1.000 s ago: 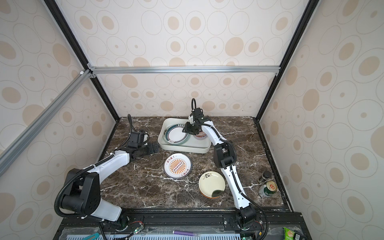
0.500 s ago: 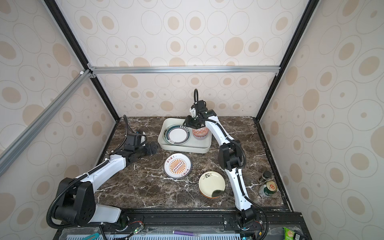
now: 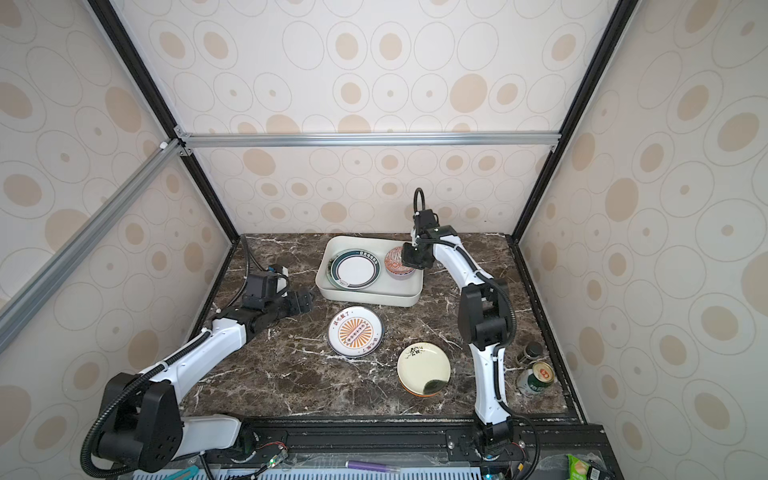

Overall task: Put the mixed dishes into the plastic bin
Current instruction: 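Withdraw the right gripper from the bin toward the sunburst plate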

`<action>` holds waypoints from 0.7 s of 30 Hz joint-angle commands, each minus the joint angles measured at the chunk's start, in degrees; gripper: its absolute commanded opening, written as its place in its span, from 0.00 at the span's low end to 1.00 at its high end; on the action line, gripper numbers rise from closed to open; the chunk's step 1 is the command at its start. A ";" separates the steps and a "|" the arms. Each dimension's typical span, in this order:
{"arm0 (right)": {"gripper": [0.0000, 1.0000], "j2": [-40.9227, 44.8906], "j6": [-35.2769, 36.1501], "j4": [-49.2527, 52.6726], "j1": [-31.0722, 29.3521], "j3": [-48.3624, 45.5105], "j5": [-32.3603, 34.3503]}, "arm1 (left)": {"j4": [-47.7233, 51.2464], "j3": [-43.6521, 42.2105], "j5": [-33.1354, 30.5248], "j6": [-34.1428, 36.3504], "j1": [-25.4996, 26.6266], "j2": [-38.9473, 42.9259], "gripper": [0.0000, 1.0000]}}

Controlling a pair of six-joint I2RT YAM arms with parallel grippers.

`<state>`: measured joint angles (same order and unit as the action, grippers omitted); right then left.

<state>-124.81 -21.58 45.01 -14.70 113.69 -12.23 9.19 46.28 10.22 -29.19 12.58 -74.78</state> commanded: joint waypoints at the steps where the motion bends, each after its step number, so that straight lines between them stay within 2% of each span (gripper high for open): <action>1: 0.22 2.71 1.62 0.01 1.63 -1.00 4.36 | -1.18 -0.47 0.97 -0.86 -0.44 1.27 0.98; 3: 0.16 1.46 1.78 0.20 2.17 -0.37 3.73 | -1.86 -1.23 1.38 -1.12 -0.36 1.14 0.97; 6: 0.13 -1.42 1.98 1.66 2.22 2.33 2.48 | -2.49 -2.18 2.07 -1.23 -0.36 -0.26 0.95; 21: 0.10 -6.92 3.00 1.39 3.09 5.60 0.69 | -2.98 -1.16 2.06 -2.45 1.16 -4.79 0.92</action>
<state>-130.23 -19.57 45.45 -11.97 117.69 -10.63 6.50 43.31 12.56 -31.00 13.32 -78.63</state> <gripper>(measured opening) 0.100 0.925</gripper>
